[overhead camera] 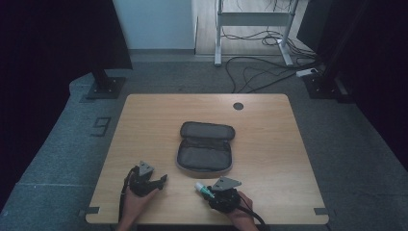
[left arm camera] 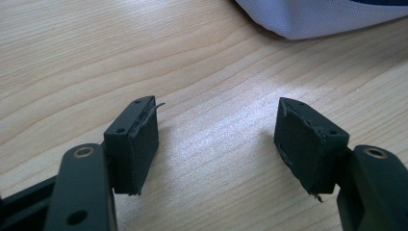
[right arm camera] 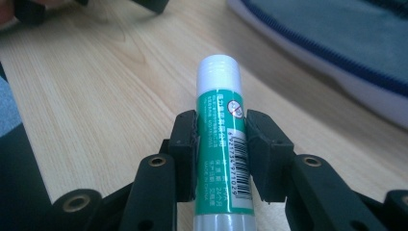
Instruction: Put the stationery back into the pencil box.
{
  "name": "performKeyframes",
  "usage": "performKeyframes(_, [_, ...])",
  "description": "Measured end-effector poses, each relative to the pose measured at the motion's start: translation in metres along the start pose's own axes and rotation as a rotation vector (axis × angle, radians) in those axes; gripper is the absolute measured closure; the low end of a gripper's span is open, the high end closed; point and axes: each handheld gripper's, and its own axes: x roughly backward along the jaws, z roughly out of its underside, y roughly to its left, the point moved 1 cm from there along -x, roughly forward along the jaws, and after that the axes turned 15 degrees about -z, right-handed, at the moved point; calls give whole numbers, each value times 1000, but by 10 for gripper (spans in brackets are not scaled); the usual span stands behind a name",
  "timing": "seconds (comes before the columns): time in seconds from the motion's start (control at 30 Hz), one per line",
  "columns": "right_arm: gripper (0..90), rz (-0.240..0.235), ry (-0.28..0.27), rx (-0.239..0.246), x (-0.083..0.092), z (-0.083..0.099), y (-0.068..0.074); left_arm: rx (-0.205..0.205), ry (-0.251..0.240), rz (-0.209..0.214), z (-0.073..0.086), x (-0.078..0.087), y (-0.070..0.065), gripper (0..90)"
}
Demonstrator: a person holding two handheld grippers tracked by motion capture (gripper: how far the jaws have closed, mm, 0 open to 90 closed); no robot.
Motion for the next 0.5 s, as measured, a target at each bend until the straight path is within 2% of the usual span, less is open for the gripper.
performKeyframes(0.23, [646, 5, -59, 11, 12, -13, 1, -1, 0, 1, 0, 0, 0, 322])
performKeyframes(0.5, [645, 18, -101, 24, 22, -25, -2, -1, 0, 1, 0, 0, 0, 321])
